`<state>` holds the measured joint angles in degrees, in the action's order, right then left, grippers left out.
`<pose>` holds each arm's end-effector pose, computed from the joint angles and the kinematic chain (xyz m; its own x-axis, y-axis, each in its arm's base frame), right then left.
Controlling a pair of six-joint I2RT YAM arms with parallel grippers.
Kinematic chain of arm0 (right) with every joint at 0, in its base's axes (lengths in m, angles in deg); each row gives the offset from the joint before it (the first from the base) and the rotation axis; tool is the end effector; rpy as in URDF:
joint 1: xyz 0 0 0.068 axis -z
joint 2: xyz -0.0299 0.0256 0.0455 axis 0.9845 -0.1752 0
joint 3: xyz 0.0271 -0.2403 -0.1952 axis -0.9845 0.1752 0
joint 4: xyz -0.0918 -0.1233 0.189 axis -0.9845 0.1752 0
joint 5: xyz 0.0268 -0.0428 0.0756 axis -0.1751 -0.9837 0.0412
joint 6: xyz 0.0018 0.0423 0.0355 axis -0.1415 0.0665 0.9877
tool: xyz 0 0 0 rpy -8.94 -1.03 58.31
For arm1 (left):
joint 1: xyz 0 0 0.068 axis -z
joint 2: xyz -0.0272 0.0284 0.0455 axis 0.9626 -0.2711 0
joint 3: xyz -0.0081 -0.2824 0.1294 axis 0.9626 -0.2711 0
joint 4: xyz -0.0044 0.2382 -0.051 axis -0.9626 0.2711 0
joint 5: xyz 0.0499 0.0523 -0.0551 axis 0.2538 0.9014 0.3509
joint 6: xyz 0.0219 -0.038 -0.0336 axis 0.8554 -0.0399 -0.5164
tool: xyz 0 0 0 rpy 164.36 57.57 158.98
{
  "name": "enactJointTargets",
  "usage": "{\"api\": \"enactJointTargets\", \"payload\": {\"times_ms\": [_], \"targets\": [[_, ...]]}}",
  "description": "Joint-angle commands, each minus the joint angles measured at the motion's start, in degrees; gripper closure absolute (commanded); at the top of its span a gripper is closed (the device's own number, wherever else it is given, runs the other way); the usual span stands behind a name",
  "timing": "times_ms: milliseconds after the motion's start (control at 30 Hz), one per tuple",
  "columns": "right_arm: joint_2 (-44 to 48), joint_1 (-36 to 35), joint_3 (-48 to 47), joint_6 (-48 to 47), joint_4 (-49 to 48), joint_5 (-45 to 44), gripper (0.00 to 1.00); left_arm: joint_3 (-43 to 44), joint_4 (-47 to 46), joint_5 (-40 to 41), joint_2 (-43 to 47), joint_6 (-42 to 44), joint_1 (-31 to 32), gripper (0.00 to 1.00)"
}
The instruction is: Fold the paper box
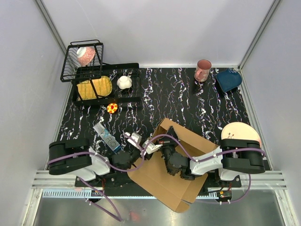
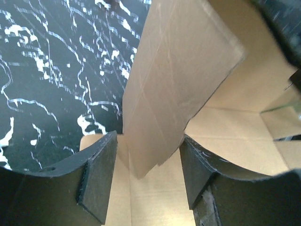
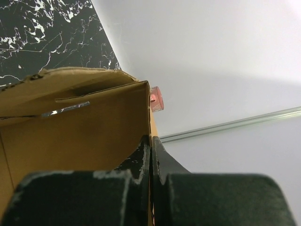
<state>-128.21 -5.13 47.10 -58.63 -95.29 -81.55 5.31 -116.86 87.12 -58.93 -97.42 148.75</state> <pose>0.0571 0.2427 0.2506 0.2106 -0.9340 -0.2888 -0.0236 0.2904 -0.9566 0.0692 -0.1773 0.1896 -0.2857 -0.1707 -0.9430 0.6332 0.7050 -0.3195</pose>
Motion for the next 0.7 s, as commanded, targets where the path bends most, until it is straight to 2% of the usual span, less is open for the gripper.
{"api": "enactJointTargets", "payload": {"times_ms": [0, 100, 200, 233, 300, 433, 533, 667], "targets": [[1.0, -1.0, 0.9, 3.8, -1.4, -1.1, 0.99, -4.5, -19.4, 3.1, 6.1, 2.8, 0.1, 0.41], [0.8, -1.0, 0.7, 3.8, -1.4, -1.0, 0.99, -6.8, -17.0, 3.3, 12.5, 3.9, 0.1, 0.41], [1.0, -1.0, 0.8, 3.7, -1.5, -1.0, 0.99, -7.3, -8.0, 5.5, 20.9, 4.1, 0.1, 0.41], [1.1, -1.1, 0.7, 3.7, -1.4, -1.0, 0.99, -7.1, -1.8, 6.5, 25.3, 5.1, 0.1, 0.4], [1.3, -1.0, 0.7, 3.8, -1.5, -1.0, 0.99, -6.4, 3.0, 7.8, 28.7, 6.2, 0.1, 0.4], [0.6, -1.1, 0.6, 3.9, -1.6, -0.6, 0.99, -7.9, 4.5, 9.6, 35.1, 9.8, -0.3, 0.38], [-0.2, -1.1, 0.5, 3.7, -2.2, -0.5, 1.0, -7.7, 11.4, 10.0, 39.5, 9.3, -0.3, 0.37], [0.0, -1.0, 0.6, 3.7, -2.3, -0.5, 1.0, -9.0, 14.1, 12.6, 42.9, 7.8, -0.4, 0.37]]}}
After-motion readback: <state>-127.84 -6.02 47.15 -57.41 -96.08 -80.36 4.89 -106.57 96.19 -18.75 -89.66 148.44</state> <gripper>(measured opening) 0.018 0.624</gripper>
